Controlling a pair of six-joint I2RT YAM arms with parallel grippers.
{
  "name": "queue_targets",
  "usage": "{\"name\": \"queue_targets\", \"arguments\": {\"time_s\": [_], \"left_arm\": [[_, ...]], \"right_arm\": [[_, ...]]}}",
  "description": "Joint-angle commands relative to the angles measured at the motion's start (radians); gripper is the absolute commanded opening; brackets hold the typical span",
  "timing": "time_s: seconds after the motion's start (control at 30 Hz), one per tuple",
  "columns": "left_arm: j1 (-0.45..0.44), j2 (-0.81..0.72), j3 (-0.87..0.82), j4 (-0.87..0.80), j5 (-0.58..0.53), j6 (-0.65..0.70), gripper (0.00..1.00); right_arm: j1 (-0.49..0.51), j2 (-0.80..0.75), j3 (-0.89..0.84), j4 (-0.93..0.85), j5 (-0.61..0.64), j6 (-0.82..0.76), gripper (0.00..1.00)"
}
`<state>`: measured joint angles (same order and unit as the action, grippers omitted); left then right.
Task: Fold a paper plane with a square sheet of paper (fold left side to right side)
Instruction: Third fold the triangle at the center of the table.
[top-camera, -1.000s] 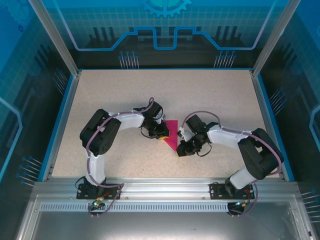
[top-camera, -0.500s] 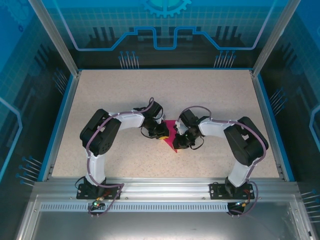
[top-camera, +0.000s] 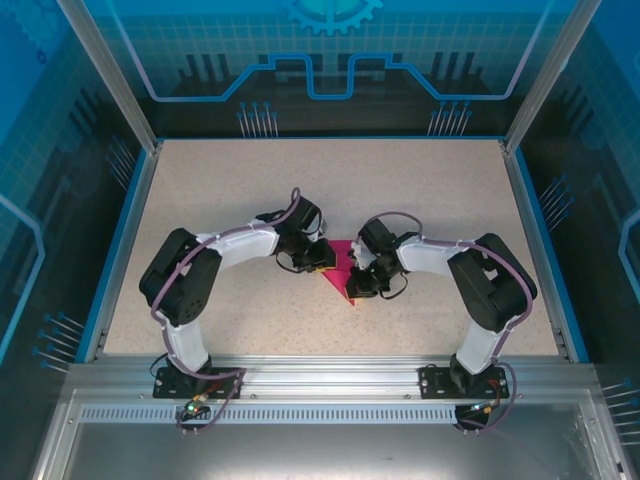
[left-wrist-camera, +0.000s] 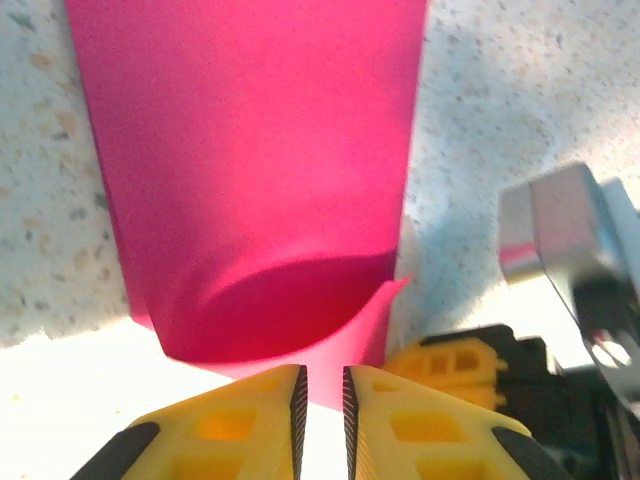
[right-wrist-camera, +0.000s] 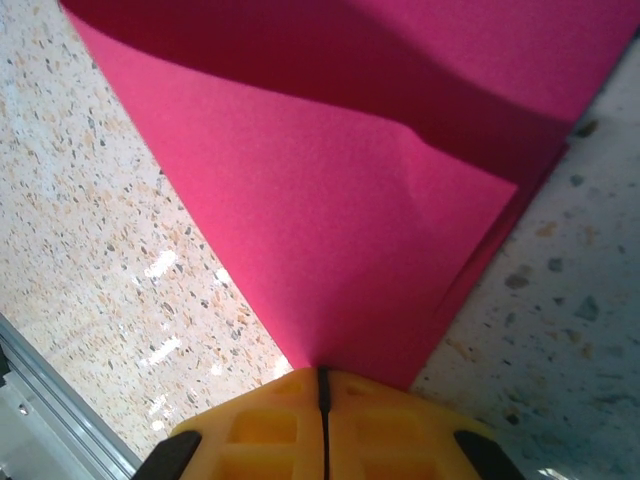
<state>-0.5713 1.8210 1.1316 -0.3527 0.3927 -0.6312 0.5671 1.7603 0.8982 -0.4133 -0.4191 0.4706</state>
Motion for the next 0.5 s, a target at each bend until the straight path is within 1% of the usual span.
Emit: {"name": "queue_targets", "arguments": {"time_s": [0.0, 0.23, 0.47], "left_arm": [[-0.042, -0.028, -0.046, -0.005, 0.001, -0.039, 0.20], [-0.097, 0.020, -0.060, 0.069, 0.020, -0.109, 0.18], [-0.118, 0.078, -0.032, 0.077, 0.027, -0.125, 0.17]], "right_arm": [[0.001, 0.068, -0.040, -0.073, 0.143, 0.016, 0.04], [0.004, 0.067, -0.041, -0.076, 0.150, 0.014, 0.03], [0.008, 0.068, -0.041, -0.076, 0.149, 0.017, 0.03]]}}
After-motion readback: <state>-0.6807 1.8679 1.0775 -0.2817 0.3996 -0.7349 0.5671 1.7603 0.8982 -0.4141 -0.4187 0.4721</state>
